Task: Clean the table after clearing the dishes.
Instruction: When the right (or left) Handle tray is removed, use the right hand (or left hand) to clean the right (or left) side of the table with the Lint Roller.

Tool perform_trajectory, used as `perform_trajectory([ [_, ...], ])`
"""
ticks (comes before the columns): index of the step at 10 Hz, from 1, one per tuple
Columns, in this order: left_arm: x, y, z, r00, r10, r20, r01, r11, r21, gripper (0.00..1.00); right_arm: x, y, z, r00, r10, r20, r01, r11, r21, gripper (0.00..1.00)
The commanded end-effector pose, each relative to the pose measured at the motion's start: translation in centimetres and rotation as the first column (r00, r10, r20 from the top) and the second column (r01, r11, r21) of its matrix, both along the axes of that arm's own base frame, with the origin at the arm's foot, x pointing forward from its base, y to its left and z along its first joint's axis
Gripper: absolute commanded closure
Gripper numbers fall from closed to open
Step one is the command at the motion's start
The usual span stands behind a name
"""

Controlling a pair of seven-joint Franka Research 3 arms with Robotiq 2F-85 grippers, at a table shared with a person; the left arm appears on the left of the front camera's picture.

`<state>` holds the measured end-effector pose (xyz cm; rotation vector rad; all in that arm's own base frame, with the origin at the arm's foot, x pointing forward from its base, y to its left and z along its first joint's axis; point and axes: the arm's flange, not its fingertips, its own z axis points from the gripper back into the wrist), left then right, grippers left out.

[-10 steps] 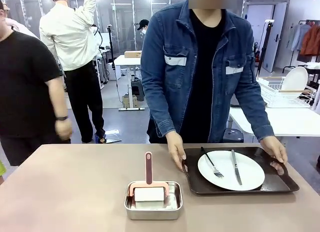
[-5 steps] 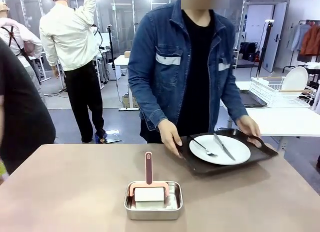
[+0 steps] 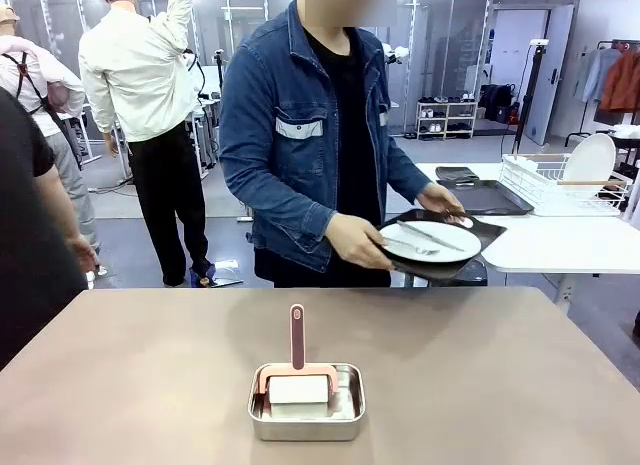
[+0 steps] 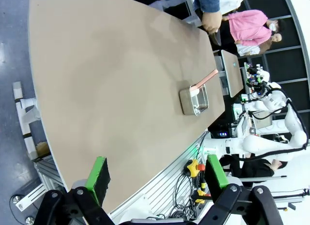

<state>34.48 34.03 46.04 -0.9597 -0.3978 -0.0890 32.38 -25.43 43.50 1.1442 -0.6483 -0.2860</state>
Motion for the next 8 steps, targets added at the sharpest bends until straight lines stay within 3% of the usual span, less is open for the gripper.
perform_trajectory([
  [1, -0.3, -0.1, 0.4, 1.0, 0.014, -0.007, -0.014, 1.0, 0.007, 0.0, 1.7, 5.9, 4.0, 0.999, 0.049, -0.015, -0.051, 0.979, -0.195, 0.0],
  [4, -0.3, -0.1, 0.4, 1.0, 0.014, -0.007, -0.014, 1.0, 0.007, 0.0, 7.9, 17.0, 6.7, 0.981, 0.185, -0.052, -0.191, 0.908, -0.373, 0.0],
  [6, -0.3, -0.1, 0.4, 1.0, 0.014, -0.007, -0.014, 1.0, 0.007, 0.0, 11.8, 26.2, 9.8, 0.942, 0.325, -0.083, -0.317, 0.779, -0.541, 0.0],
  [8, -0.3, -0.1, 0.4, 1.0, 0.014, -0.007, -0.014, 1.0, 0.007, 0.0, 14.9, 35.6, 11.9, 0.871, 0.459, -0.174, -0.437, 0.565, -0.7, 0.0],
])
